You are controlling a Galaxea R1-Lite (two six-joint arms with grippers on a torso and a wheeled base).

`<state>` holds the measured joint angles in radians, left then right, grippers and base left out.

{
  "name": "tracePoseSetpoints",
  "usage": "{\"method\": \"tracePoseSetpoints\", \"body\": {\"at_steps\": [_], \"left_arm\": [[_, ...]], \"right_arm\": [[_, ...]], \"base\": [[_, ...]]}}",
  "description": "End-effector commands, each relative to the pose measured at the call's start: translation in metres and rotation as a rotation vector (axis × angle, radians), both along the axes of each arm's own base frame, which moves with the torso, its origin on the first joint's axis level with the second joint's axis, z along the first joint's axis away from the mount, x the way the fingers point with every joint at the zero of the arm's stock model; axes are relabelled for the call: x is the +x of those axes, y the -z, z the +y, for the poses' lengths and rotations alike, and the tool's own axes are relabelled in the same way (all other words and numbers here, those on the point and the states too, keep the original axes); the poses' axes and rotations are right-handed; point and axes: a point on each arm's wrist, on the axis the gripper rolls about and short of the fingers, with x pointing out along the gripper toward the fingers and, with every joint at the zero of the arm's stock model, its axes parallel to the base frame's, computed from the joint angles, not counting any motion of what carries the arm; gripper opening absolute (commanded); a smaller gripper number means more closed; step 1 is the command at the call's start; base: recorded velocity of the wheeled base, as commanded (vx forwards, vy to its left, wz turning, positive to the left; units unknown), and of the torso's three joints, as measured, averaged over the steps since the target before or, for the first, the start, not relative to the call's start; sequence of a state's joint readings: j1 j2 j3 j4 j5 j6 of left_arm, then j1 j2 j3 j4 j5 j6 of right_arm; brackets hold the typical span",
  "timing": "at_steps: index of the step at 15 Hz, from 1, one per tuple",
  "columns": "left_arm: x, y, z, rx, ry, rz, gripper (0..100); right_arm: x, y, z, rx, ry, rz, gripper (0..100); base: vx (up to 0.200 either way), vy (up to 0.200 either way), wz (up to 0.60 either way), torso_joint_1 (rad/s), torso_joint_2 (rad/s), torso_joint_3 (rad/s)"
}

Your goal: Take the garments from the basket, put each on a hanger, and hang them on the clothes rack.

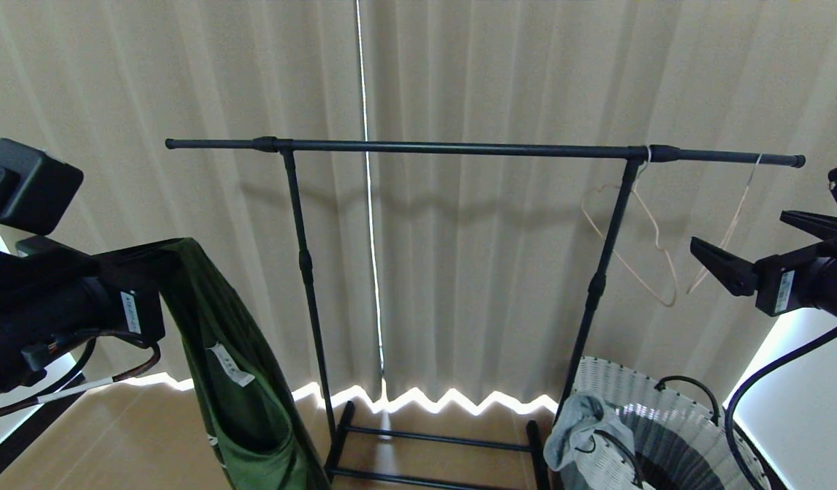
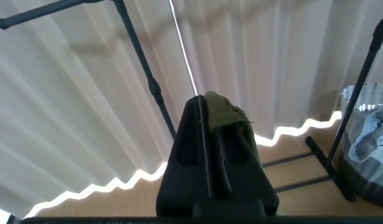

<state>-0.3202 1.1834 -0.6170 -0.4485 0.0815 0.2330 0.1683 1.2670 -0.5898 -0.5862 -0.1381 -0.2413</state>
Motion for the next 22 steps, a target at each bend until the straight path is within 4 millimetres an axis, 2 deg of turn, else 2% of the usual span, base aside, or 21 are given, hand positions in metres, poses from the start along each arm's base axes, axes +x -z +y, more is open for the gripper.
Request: {"method": "tracePoseSetpoints", "body": {"at_steps": [1,7,19,22], "left_arm": [[0.000,0.000,0.000,0.000,0.001,-0.001,0],[0.001,0.000,0.002,-0.003,-0.012,0.001,0],[-0.003,0.003,0.003,0.004,-0.010,0.006,0],[-0.007,0.009,0.004,0.031,-0.007,0.007,0]], "right_arm": [[0.001,0.001,-0.001,-0.001,0.006,0.002,100],[0.001,0.002,-0.002,-0.002,0.010,0.005,100],[0.000,0.000,-0.004,-0.001,0.018,-0.001,100],[0.002,0.002,-0.012,-0.002,0.059,0.007,100]], "base": [[0.000,0.000,0.00,0.000,0.00,0.000],[0.000,0.000,0.00,0.000,0.00,0.000],[0.000,-0.200,0.00,0.004,0.00,0.001],[0.000,0.000,0.00,0.000,0.00,0.000]]}}
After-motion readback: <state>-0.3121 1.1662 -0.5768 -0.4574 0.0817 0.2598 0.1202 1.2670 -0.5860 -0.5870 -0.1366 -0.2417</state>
